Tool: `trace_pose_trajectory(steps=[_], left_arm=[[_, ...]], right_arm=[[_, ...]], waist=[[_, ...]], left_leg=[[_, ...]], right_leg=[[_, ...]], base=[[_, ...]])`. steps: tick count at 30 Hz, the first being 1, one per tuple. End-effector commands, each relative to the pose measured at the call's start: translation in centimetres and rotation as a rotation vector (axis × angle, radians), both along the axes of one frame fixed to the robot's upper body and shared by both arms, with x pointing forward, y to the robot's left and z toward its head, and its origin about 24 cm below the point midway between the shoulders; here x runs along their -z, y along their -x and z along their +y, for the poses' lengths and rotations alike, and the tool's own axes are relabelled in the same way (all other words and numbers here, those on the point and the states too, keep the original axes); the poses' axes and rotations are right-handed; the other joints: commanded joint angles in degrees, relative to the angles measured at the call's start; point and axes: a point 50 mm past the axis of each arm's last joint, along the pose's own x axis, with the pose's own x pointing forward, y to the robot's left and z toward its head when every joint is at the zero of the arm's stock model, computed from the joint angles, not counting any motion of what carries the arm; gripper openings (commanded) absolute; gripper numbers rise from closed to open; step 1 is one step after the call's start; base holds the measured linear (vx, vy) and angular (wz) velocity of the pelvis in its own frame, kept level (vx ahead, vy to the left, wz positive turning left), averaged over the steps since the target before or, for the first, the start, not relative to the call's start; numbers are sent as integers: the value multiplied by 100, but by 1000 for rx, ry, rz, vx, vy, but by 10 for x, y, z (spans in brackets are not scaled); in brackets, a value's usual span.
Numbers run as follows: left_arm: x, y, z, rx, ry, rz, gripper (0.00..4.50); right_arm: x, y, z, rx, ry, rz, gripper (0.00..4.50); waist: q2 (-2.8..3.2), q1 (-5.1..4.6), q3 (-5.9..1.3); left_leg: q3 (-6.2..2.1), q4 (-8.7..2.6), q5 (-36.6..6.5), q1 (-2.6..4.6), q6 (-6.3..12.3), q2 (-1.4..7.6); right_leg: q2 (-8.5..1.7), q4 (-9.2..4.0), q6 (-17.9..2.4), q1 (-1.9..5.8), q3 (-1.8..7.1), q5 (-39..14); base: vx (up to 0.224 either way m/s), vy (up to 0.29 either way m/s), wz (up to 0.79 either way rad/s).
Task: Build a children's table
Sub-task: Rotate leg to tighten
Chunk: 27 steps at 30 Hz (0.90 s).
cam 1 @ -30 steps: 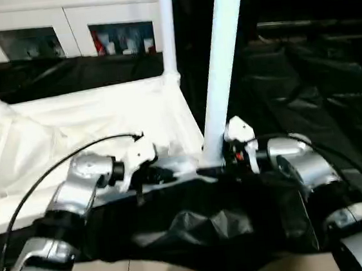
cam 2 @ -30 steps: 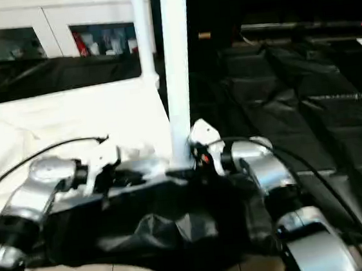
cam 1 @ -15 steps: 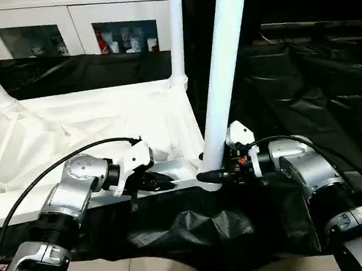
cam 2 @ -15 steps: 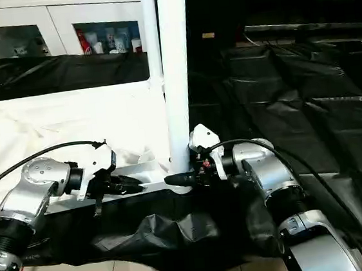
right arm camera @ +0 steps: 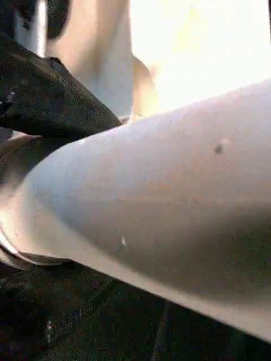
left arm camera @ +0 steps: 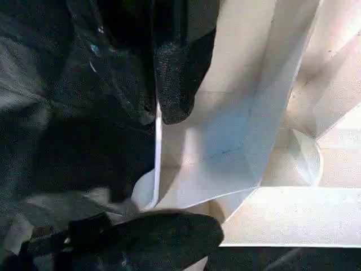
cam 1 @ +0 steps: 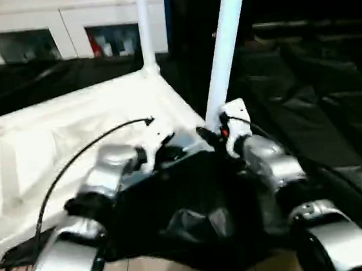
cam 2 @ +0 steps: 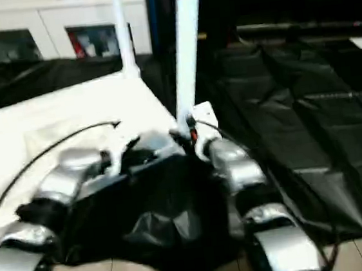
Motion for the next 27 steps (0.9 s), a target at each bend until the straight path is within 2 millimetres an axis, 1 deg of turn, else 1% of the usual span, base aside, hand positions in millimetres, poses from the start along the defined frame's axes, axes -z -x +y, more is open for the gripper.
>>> trace_pose_trajectory(steps=[1, 2, 3, 4, 6, 8, 10, 12, 14, 15, 16, 18, 20, 21, 23, 24, 25, 26, 27], left_arm=[[-26, -9, -26, 0, 97, -118, 0], [-25, -9, -27, 10, 96, -120, 0], [-25, -7, -27, 27, 93, -123, 0], [-24, -7, -27, 33, 92, -124, 0], [-22, -6, -22, 37, 83, -122, 0], [-20, -3, -17, 53, 77, -117, 0], [-19, -1, -12, 80, 74, -113, 0], [-18, 2, -9, 106, 72, -109, 0], [-17, 5, -5, 134, 68, -100, 0], [-17, 7, -3, 158, 65, -95, 0], [-16, 10, 0, 185, 69, -85, 0], [-16, 14, 3, 234, 70, -79, 0], [-16, 19, 7, 282, 73, -63, 0], [-16, 23, 10, 330, 62, -56, 0], [-15, 25, 11, 355, 56, -51, 0], [-15, 30, 16, 398, 53, -42, 0], [-15, 30, 16, 398, 53, -42, 0], [-15, 31, 18, 408, 53, -38, 0], [-15, 34, 22, 427, 52, -25, 0]], right_arm=[[3, 14, 51, -207, -61, 17, 294], [1, 15, 53, -223, -94, 17, 315], [0, 14, 53, -228, -109, 27, 315], [0, 13, 52, -224, -100, 33, 329], [-3, 11, 46, -236, -56, -3, 337], [-6, 9, 39, -271, -34, -29, 357], [-8, 10, 31, -338, -25, -43, 357], [-9, 12, 26, -410, -10, -55, 357], [-10, 15, 21, -471, 5, -64, 357], [-11, 17, 17, -521, 7, -65, 357], [-11, 20, 12, -566, 11, -64, 357], [-13, 23, 5, -633, 17, -62, 357], [-14, 26, 0, -687, 16, -53, 357], [-14, 29, -5, -739, 15, -39, 357], [-14, 31, -7, -764, 20, -34, 357], [-13, 35, -13, -814, 38, -17, 357], [-13, 35, -13, -814, 38, -17, 357], [-13, 37, -16, -833, 44, -11, 357], [-12, 39, -18, -850, 45, -1, 357]], waist=[[-20, 1, -452], [-26, 5, -452], [-26, 3, -448], [-25, 3, -441], [-27, -3, -424], [-35, 0, -427], [-51, 6, -434], [-51, 9, -435], [-49, 22, -432], [-58, 19, -430], [-58, 45, -422], [-62, 49, -435], [-60, 53, -424], [-49, 52, -422], [-51, 65, -415], [-39, 72, -408], [-25, 88, -404], [-46, 98, -408], [-38, 104, -407]], left_leg=[[-51, -369, -1247, 70, 18, 73], [-49, -370, -1207, 60, 75, 73], [-45, -368, -1219, 61, 119, 73], [-46, -373, -1245, 60, 130, 75], [-52, -386, -1400, 68, 102, 82], [-53, -386, -1446, 75, 80, 84], [-52, -379, -1379, 64, 121, 89], [-46, -369, -1290, 47, 179, 91], [-38, -361, -1246, 48, 223, 96], [-39, -365, -1240, 40, 233, 97], [-34, -361, -1241, 46, 274, 114], [-32, -353, -1242, 47, 284, 116], [-31, -355, -1273, 47, 291, 128], [-26, -354, -1298, 57, 297, 127], [-32, -367, -1399, 63, 276, 138], [-27, -369, -1469, 80, 266, 147], [-31, -374, -1515, 86, 244, 150], [-43, -386, -1519, 76, 211, 152], [-38, -384, -1524, 81, 210, 153]], right_leg=[[-304, -385, -1192, 293, 186, -1076], [-300, -374, -1227, 311, 186, -949], [-300, -377, -1244, 315, 186, -924], [-305, -383, -1248, 315, 186, -958], [-312, -412, -1203, 309, 182, -1245], [-318, -420, -1173, 306, 186, -1363], [-316, -404, -1197, 319, 185, -1238], [-314, -384, -1233, 330, 187, -1081], [-315, -375, -1269, 328, 184, -1022], [-317, -378, -1275, 334, 182, -1043], [-310, -376, -1285, 332, 175, -1066], [-305, -363, -1303, 332, 171, -1064], [-309, -365, -1319, 324, 172, -1104], [-306, -372, -1330, 310, 173, -1145], [-314, -383, -1309, 303, 178, -1294], [-311, -397, -1307, 275, 181, -1382], [-324, -405, -1296, 269, 187, -1454], [-312, -392, -1262, 293, 178, -1480], [-308, -392, -1261, 276, 182, -1467]], base=[[0, 0, 0], [0, 0, 0], [0, 0, 0], [0, 0, 0], [0, 0, 0], [0, 0, 0], [0, 0, 0], [0, 0, 0], [0, 0, 0], [0, 0, 0], [0, 0, 0], [0, 0, 0], [0, 0, 0], [0, 0, 0], [0, 0, 0], [0, 0, 0], [0, 0, 0], [0, 0, 0], [0, 0, 0]])
